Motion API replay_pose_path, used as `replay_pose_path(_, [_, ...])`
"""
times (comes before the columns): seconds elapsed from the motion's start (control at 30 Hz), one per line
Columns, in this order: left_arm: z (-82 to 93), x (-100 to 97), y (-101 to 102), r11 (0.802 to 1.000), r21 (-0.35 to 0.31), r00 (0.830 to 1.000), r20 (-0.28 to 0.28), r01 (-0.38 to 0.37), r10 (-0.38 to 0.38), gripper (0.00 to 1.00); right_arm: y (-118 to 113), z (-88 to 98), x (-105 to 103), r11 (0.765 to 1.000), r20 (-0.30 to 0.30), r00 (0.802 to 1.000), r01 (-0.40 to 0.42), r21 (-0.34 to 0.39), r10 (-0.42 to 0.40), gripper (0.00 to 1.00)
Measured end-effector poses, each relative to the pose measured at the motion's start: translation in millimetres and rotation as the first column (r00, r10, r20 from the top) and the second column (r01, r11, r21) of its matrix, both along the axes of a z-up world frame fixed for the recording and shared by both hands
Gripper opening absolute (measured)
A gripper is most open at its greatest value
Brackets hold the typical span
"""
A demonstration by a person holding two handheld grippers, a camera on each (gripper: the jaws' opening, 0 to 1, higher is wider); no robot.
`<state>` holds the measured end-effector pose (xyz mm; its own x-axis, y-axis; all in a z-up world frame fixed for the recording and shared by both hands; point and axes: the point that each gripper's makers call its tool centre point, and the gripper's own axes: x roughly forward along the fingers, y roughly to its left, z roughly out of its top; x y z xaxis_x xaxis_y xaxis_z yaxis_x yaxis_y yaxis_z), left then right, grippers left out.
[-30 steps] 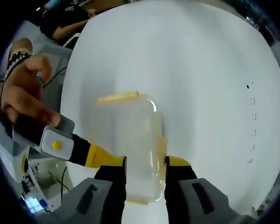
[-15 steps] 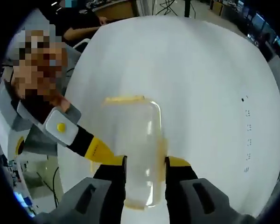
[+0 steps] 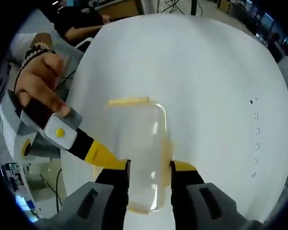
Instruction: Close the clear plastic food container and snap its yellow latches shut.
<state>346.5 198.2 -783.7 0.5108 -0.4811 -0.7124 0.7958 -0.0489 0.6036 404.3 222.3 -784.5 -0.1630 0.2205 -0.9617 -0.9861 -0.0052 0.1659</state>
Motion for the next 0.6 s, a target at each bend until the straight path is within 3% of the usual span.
replay_pose_path(0.2, [-0.9,0.3,0,1.000,-0.012,1.000,-0.003,0.013,-0.013,0.25,0,-6.2,4,0.999,-0.073,0.997,-0.017,-0.049,0.013,0.35])
replay_pose_path(0.33, [-1.1,1.0,1,0.999,-0.025,1.000,-0.007,0.024,-0.025,0.25,0,-6.0,7,0.997,-0.063,0.998,-0.023,-0.074,0.018,0.33])
replay_pose_path(0.47, [-2.0,1.9,0,0.999,-0.011,0.999,-0.001,0.032,-0.032,0.24,-2,-6.4,10,0.999,-0.085,0.996,-0.010,-0.045,0.006,0.31])
replay_pose_path(0.5, [-2.6,2.1,1,0.999,-0.006,0.999,-0.004,0.040,-0.040,0.24,9,-6.1,1,0.999,-0.146,0.989,0.040,-0.002,-0.040,0.29])
replay_pose_path(0.53, [-2.4,0.9,2,0.999,-0.007,0.999,-0.016,0.046,-0.046,0.24,4,-3.5,7,0.999,-0.158,0.987,0.027,-0.024,-0.031,0.29])
replay_pose_path(0.6, [-4.3,-0.4,1,0.998,-0.008,0.998,-0.013,0.055,-0.055,0.24,8,-1.9,13,0.999,-0.205,0.978,0.041,0.003,-0.039,0.30])
